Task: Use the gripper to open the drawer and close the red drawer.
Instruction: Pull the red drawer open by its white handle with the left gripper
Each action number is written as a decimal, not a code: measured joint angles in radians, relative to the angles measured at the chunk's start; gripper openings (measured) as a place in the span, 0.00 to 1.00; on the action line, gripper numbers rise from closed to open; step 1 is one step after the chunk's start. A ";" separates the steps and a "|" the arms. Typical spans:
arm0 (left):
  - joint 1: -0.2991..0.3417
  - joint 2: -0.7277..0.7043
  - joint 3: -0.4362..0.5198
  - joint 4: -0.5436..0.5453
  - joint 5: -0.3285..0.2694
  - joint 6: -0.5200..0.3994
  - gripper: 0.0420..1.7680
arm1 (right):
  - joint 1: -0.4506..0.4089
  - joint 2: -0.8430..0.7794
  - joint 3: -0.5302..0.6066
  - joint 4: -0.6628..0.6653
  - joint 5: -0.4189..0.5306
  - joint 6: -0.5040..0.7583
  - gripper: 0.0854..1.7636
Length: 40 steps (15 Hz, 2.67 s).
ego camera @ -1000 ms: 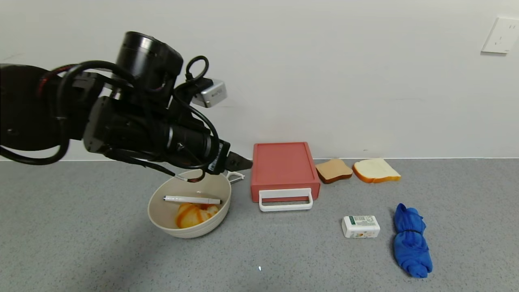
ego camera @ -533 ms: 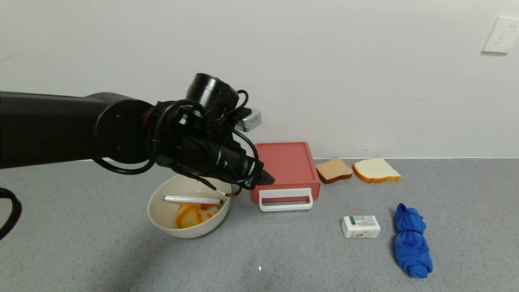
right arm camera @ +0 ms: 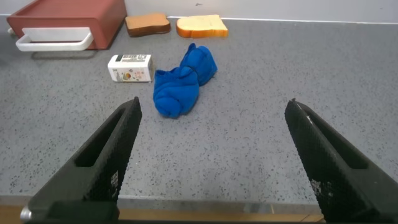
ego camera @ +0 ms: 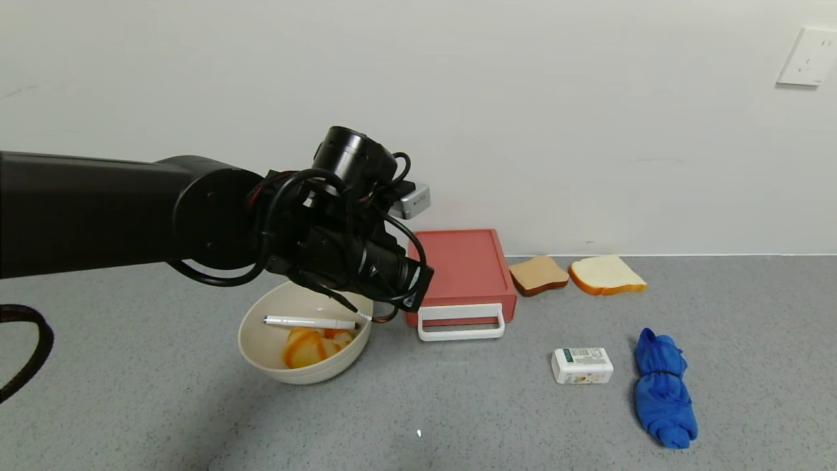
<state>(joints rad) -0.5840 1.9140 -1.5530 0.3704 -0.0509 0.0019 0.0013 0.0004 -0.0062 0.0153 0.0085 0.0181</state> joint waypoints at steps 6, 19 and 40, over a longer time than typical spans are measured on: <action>0.000 -0.005 0.043 -0.099 -0.087 0.002 0.04 | 0.000 0.000 0.000 0.000 0.000 0.000 0.96; -0.091 0.226 -0.339 0.169 0.020 -0.466 0.04 | 0.000 0.000 0.000 0.000 0.000 0.000 0.96; -0.121 0.516 -0.423 -0.028 0.133 -0.557 0.04 | 0.000 0.000 0.000 0.000 0.000 0.000 0.96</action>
<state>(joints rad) -0.7051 2.4298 -1.9757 0.3423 0.0817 -0.5555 0.0013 0.0004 -0.0062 0.0157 0.0085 0.0181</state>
